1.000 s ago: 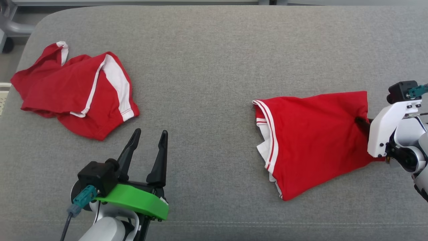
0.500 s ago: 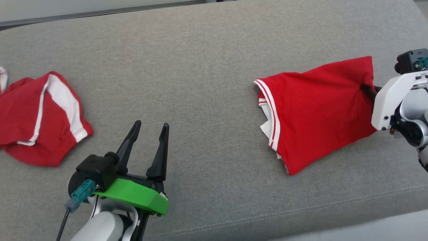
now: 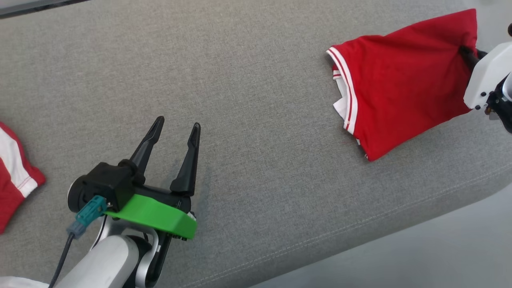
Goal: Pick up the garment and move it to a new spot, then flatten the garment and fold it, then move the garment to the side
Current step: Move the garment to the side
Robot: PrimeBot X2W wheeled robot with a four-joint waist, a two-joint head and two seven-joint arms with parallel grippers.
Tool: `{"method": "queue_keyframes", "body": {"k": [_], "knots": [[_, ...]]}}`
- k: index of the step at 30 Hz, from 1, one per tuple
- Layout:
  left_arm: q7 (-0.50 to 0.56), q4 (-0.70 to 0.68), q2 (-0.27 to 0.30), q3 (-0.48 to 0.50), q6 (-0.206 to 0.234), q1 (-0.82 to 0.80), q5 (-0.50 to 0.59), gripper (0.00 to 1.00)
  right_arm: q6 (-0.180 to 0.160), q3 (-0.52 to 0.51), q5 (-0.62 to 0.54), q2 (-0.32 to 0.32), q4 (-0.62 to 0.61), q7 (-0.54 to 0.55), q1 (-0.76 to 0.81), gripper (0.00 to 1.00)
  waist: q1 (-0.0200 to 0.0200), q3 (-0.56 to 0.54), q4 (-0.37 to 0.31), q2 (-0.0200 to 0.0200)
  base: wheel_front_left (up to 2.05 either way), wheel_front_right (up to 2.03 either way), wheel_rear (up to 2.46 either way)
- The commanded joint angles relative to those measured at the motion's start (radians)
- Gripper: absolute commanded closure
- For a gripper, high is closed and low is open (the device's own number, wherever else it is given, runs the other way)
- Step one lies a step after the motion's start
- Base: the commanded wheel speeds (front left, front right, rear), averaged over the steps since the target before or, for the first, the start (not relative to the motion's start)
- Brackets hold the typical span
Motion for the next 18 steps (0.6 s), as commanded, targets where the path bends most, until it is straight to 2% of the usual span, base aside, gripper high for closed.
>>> {"method": "queue_keyframes", "body": {"k": [1, 10, 18], "knots": [[0.006, -0.009, 0.012, 0.003, 0.006, -0.022, 0.012, 0.00, -0.002, -0.006, -0.010, 0.006, 0.018, -0.017, -0.027, 1.00, 0.0000, 0.042, -0.026, 0.0000, 0.00, 0.00, 0.00], [0.058, -0.076, 0.051, -0.016, 0.030, -0.072, 0.075, 0.00, -0.002, -0.039, -0.051, -0.058, 0.133, -0.078, -0.113, 1.00, 0.0000, 0.115, 0.008, 0.0000, 0.00, 0.00, 0.00], [0.133, -0.209, 0.094, -0.033, 0.067, -0.122, 0.150, 0.00, -0.002, -0.071, -0.125, -0.130, 0.255, -0.172, -0.195, 1.00, 0.0000, 0.196, 0.064, 0.0000, 0.00, 0.00, 0.00]]}}
